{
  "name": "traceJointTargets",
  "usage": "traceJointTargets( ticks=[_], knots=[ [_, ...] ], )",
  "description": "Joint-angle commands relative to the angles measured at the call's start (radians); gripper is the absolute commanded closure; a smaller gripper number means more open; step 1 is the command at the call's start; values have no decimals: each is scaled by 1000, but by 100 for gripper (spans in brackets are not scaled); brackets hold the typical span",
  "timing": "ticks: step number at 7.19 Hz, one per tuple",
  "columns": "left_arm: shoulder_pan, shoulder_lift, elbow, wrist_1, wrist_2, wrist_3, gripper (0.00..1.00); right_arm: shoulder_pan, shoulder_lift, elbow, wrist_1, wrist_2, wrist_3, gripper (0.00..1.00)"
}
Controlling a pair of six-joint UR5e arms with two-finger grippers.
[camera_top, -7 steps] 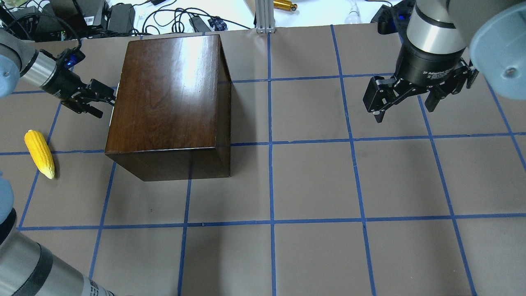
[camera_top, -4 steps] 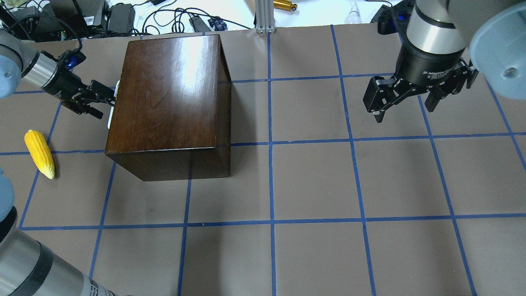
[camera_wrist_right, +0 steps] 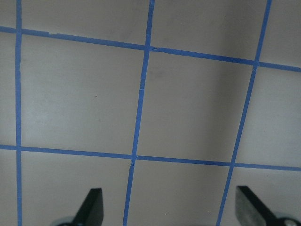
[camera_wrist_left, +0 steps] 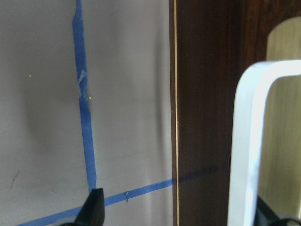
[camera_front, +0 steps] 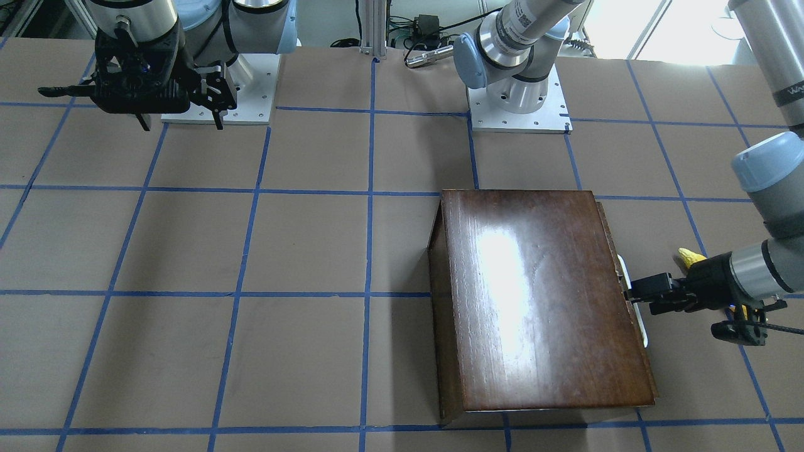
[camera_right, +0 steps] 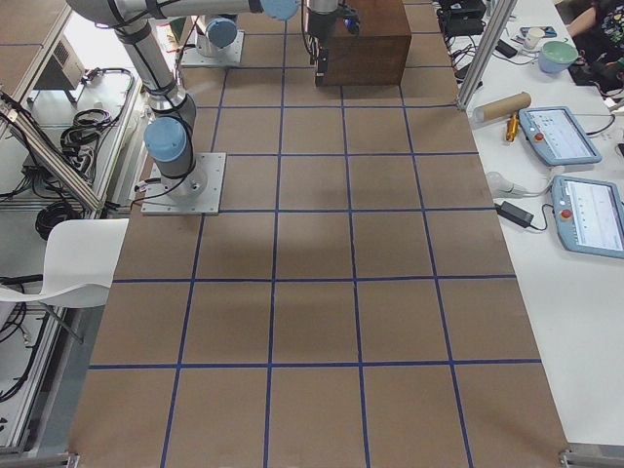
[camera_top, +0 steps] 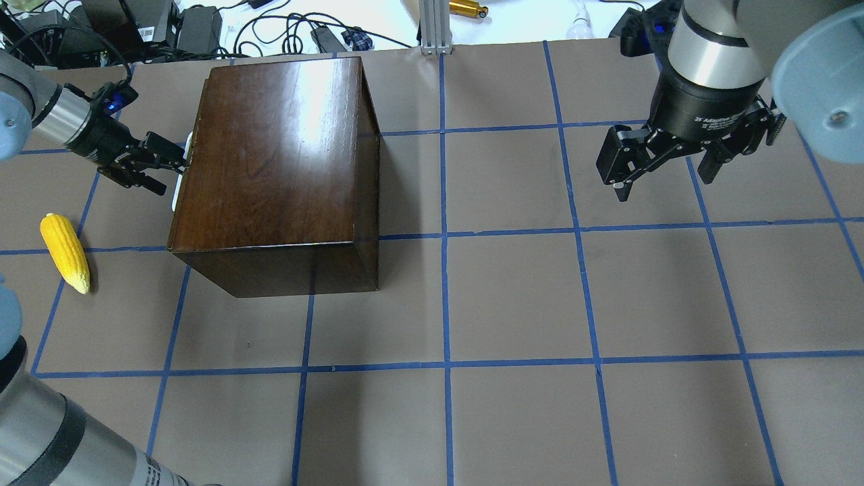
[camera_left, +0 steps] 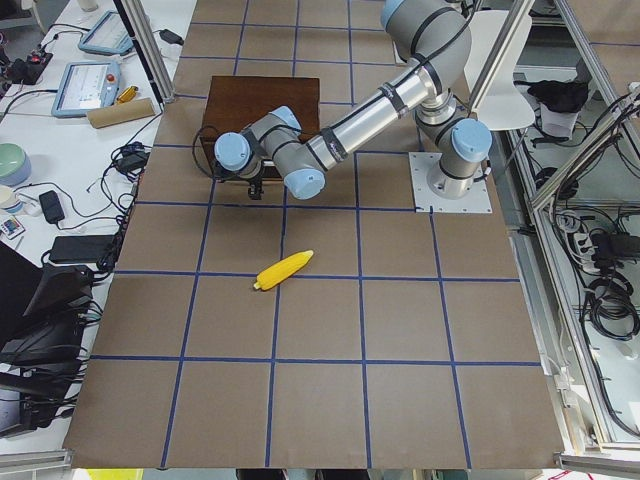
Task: Open drawer and put corn inside
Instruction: 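Hook the left gripper onto the white drawer handle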
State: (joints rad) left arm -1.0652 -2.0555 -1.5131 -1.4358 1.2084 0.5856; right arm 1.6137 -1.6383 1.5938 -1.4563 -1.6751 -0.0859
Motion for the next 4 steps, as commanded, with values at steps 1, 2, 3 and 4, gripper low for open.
traceJointTargets(
  ticks=[1,2,3,4],
  knots=[
    [4,-2,2,1,2,2,0,0,0,0,-1,0,0,0],
    [4,0,2,0,2,2,0,0,0,0,1,0,0,0],
    [5,0,1,0,11,2,0,0,0,0,-1,0,0,0],
    [7,0,1,0,55,3,0,0,0,0,-1,0,0,0]
  ],
)
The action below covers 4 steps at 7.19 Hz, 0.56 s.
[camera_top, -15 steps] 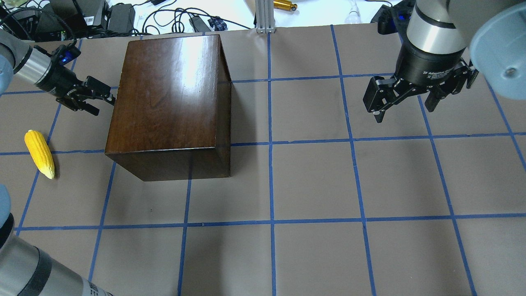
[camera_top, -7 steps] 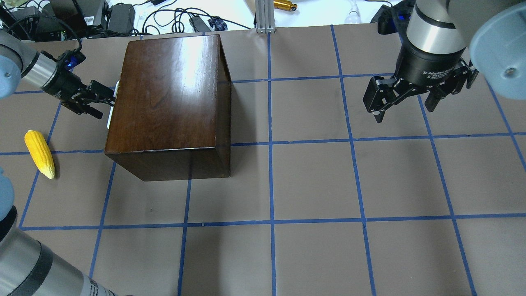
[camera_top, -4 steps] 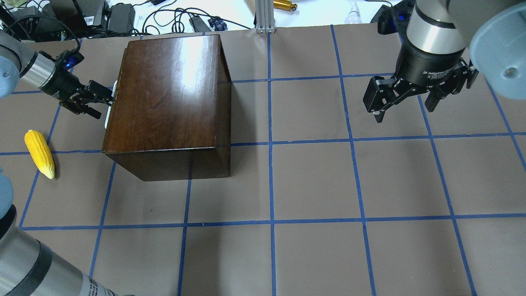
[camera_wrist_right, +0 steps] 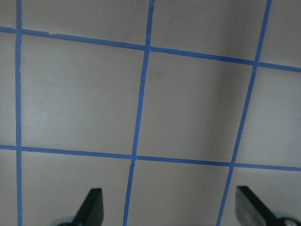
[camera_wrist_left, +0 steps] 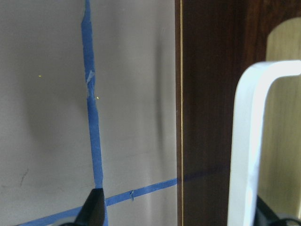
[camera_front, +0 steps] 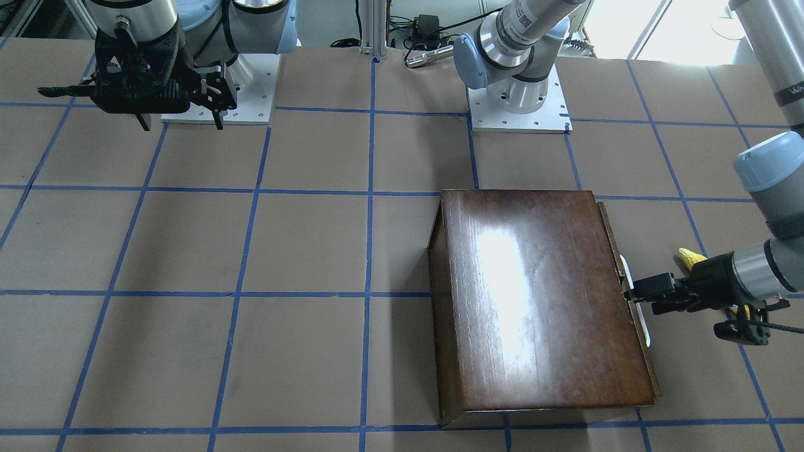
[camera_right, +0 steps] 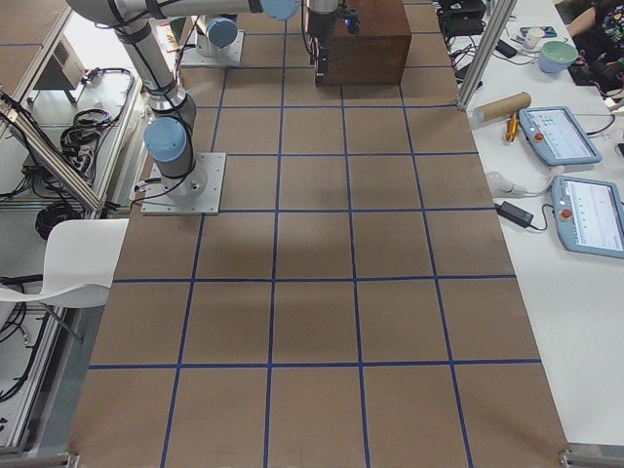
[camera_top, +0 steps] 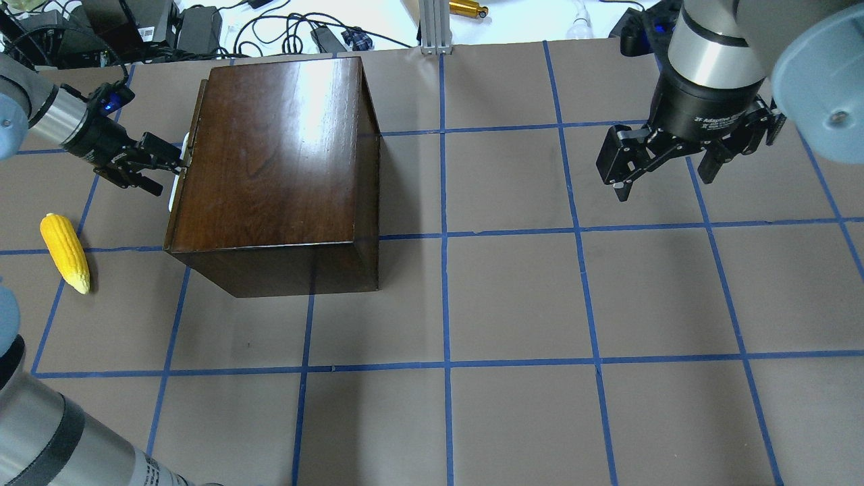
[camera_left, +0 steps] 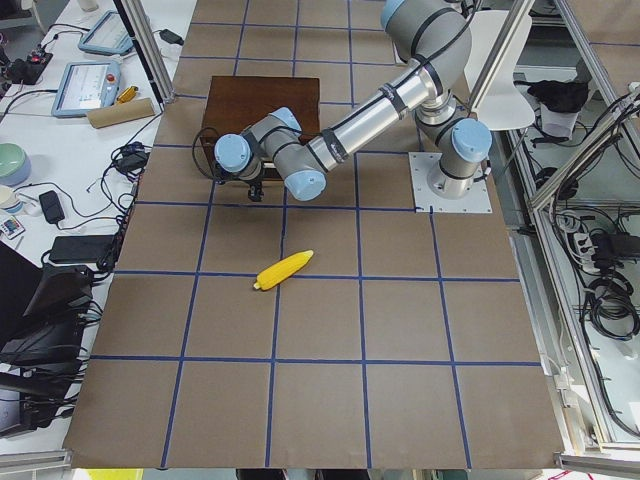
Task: Open drawer and put corn inside
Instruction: 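Pull the drawer outward from the cabinet with the left gripper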
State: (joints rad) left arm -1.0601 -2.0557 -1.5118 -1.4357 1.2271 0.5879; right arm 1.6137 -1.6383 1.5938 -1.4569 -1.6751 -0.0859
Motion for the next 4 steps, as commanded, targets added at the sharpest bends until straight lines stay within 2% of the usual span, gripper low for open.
traceJointTargets(
  ticks=[1,4],
  knots=[
    [27,-1,-5,1,40,4,0,0,0,0,1,0,0,0],
    [71,-1,-1,1,60,7,0,0,0,0,0,0,0,0]
  ],
)
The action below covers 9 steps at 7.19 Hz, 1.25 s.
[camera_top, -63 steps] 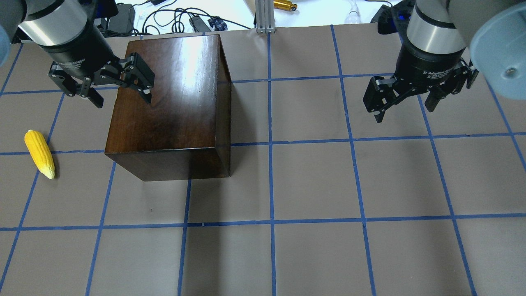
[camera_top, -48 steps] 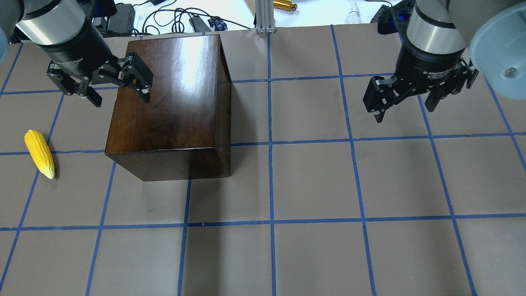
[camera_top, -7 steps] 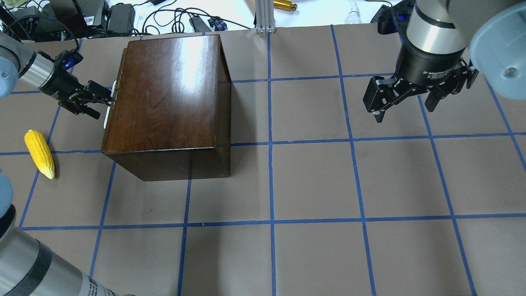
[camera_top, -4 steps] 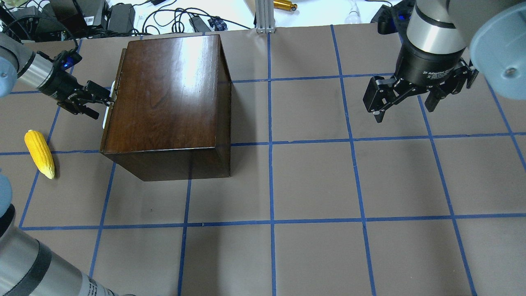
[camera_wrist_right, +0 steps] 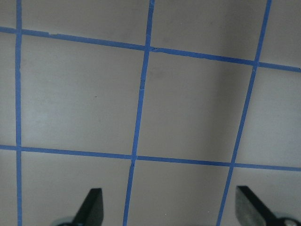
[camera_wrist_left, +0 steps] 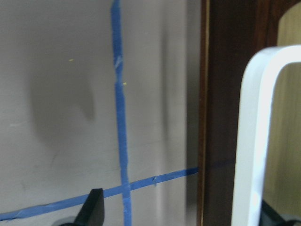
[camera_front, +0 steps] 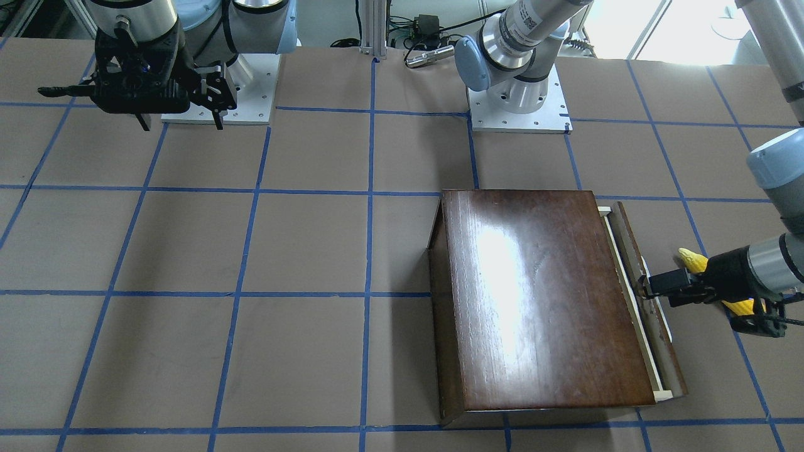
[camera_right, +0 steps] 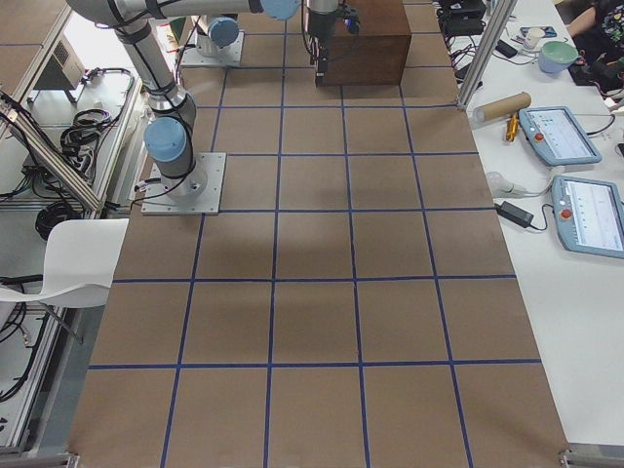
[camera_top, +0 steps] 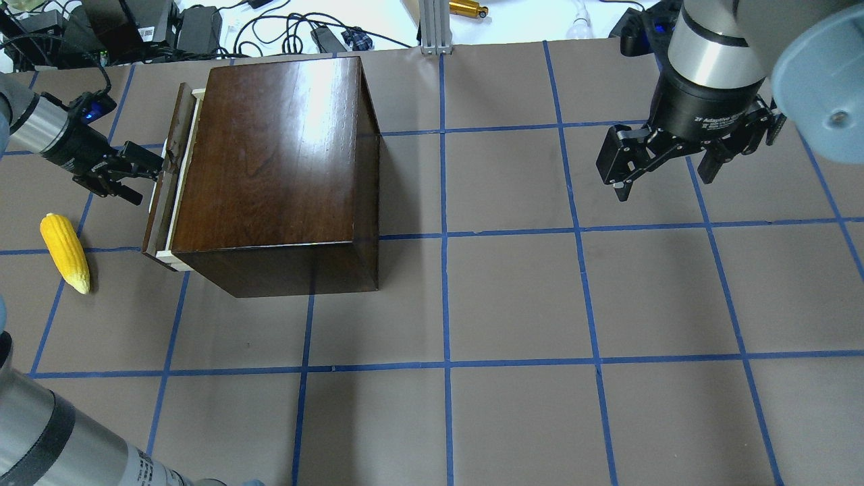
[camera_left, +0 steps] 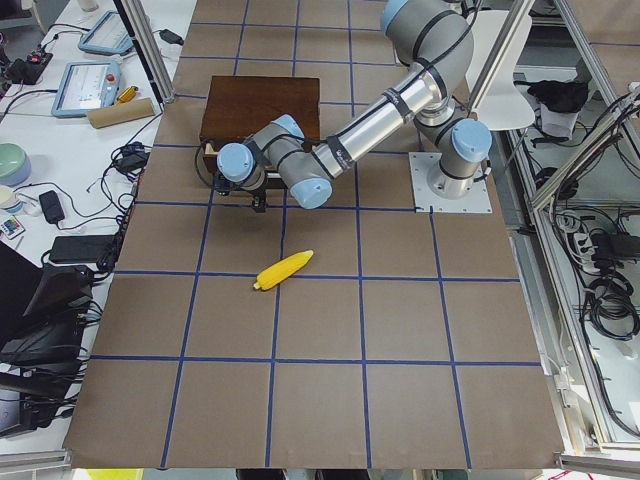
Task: Open drawer and put corn inside
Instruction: 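Pull the drawer outward from the cabinet with the left gripper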
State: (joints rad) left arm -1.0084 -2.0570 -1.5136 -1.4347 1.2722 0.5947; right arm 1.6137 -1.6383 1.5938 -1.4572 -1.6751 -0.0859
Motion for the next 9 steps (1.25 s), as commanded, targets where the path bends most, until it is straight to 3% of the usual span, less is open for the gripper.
traceJointTargets(
  ticks=[1,9],
  knots=[
    [27,0,3,0,19,0,0,0,0,0,1,0,0,0],
    [82,3,1,16,42,0,0,0,0,0,1,0,0,0]
  ],
)
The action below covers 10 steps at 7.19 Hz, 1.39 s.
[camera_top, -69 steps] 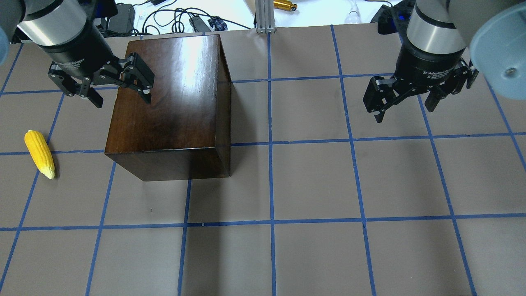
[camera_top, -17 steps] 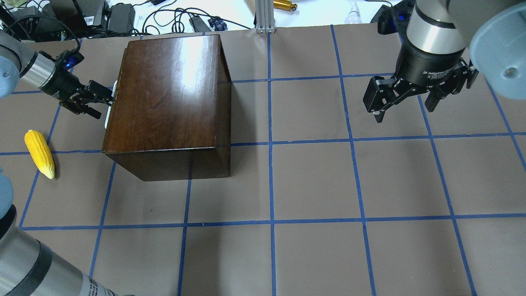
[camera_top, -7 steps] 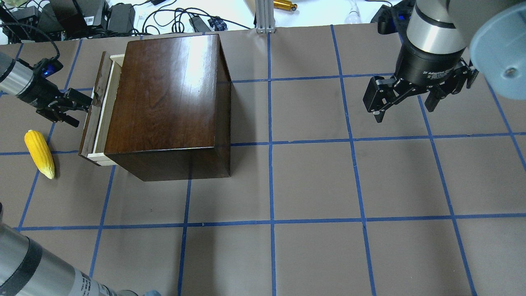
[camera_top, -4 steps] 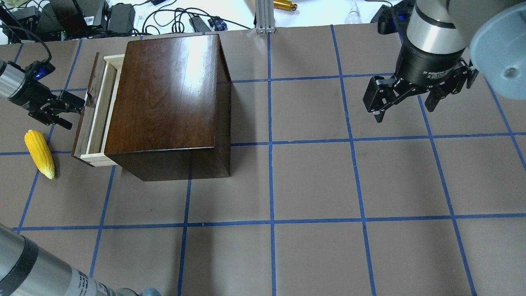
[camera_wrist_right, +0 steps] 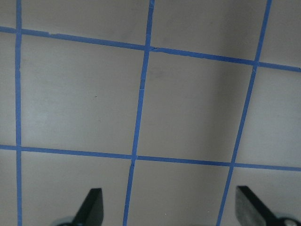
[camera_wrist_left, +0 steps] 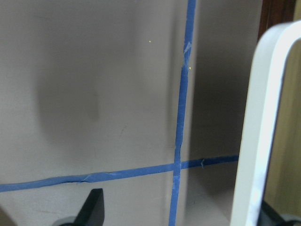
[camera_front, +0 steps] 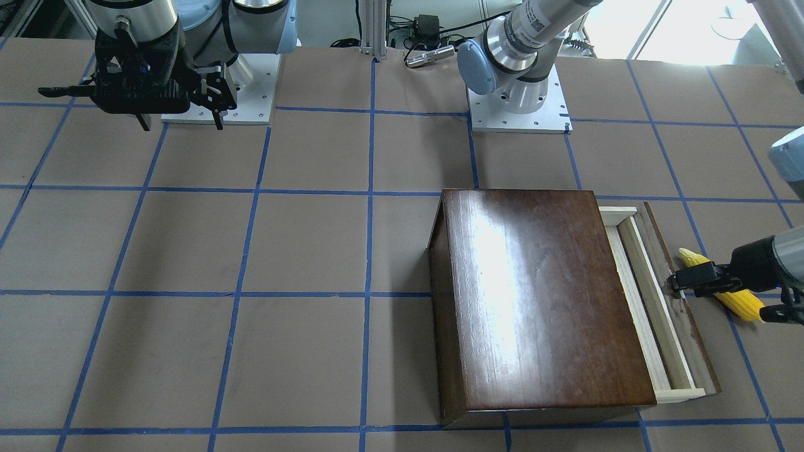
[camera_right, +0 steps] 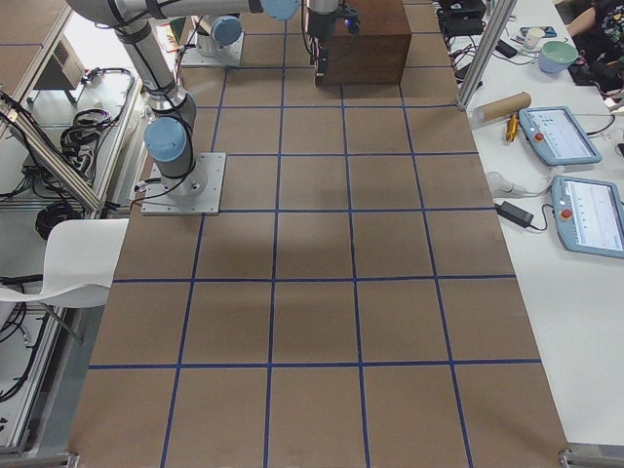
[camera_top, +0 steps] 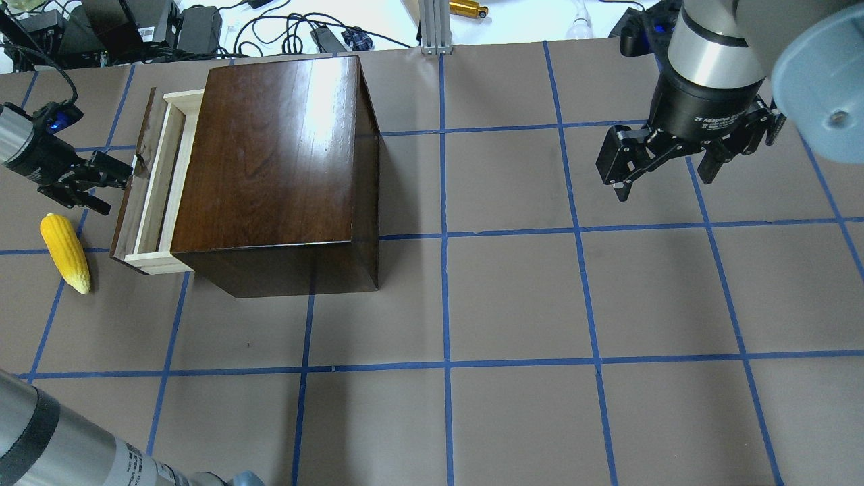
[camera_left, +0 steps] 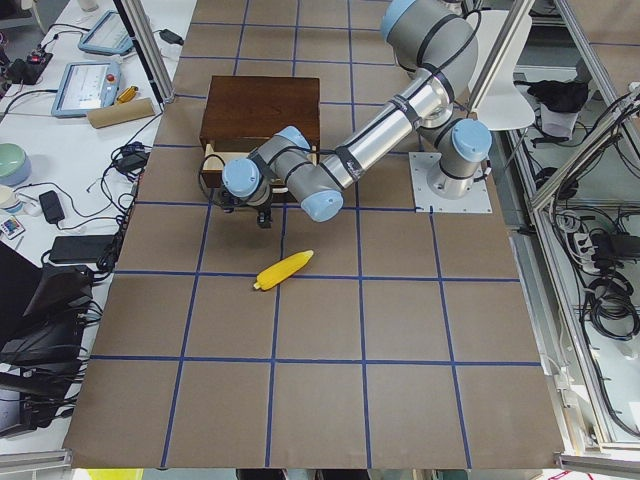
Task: Open drawer and put corn inside
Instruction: 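Pull the drawer outward from the cabinet with the left gripper, then release the handle and move the left gripper toward the yellow corn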
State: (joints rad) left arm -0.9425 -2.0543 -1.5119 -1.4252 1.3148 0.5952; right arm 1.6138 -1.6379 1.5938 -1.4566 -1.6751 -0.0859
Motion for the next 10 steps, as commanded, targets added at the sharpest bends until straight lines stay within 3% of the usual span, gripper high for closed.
traceJointTargets(
  ticks=[1,10],
  knots=[
    [33,0,-1,6,0,0,0,0,0,0,-1,0,0,0],
    [34,31,1,6,18,-5,0,0,0,0,-1,0,0,0]
  ],
)
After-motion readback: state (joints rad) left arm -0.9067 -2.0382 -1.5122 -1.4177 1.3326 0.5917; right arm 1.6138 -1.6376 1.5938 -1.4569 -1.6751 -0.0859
